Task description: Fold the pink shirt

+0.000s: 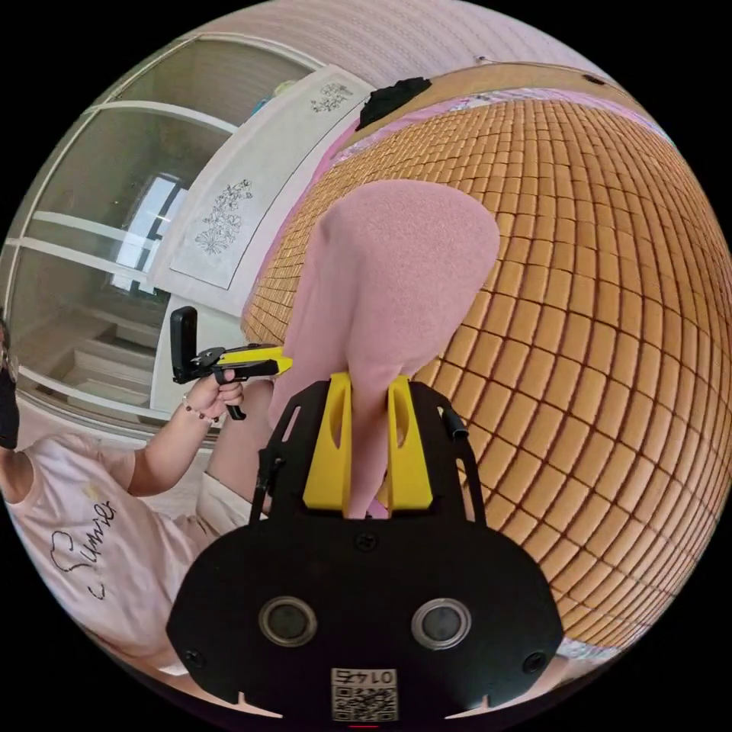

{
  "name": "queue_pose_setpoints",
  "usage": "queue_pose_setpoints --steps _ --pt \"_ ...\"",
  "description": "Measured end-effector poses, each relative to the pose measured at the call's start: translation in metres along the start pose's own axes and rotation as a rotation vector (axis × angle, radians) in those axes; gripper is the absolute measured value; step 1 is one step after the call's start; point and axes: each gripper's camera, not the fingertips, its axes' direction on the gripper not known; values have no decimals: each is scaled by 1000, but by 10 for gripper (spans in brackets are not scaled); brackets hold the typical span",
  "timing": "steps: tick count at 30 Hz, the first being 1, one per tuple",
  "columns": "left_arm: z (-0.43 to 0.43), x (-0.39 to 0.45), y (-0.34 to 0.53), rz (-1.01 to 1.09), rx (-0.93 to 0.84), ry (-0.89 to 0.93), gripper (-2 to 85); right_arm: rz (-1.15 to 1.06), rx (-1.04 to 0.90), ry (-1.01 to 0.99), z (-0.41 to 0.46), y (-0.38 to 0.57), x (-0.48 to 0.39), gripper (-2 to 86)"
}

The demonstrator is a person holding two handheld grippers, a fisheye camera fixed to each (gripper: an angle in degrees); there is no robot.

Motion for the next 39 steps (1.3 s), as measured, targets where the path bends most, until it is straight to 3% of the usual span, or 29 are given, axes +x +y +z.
queue_pose_setpoints --steps 5,10,16,20,26,29,35,39 --pt "-72 -116 33 -236 71 -152 24 -201 -157 -41 106 -115 -94 86" --pt "-136 -216 49 -338 11 -460 17 -383 -315 -66 226 -209 -210 84" --pt "-191 -312 62 -615 87 -647 7 -364 -350 -100 334 -291 -310 79" --pt "-226 -328 75 -747 143 -635 16 -348 -365 -98 360 -305 -334 83" --pt "-258 -263 115 -718 266 -718 20 -418 -346 -62 282 -243 -291 82" --pt "-273 -202 147 -649 493 -547 0 -482 -254 23 189 -160 -251 78" --pt "-239 -53 80 -233 446 -495 -9 -205 -159 502 -14 63 -160 78" --pt "-191 120 -20 216 491 -413 -3 65 29 784 -148 219 -138 85"
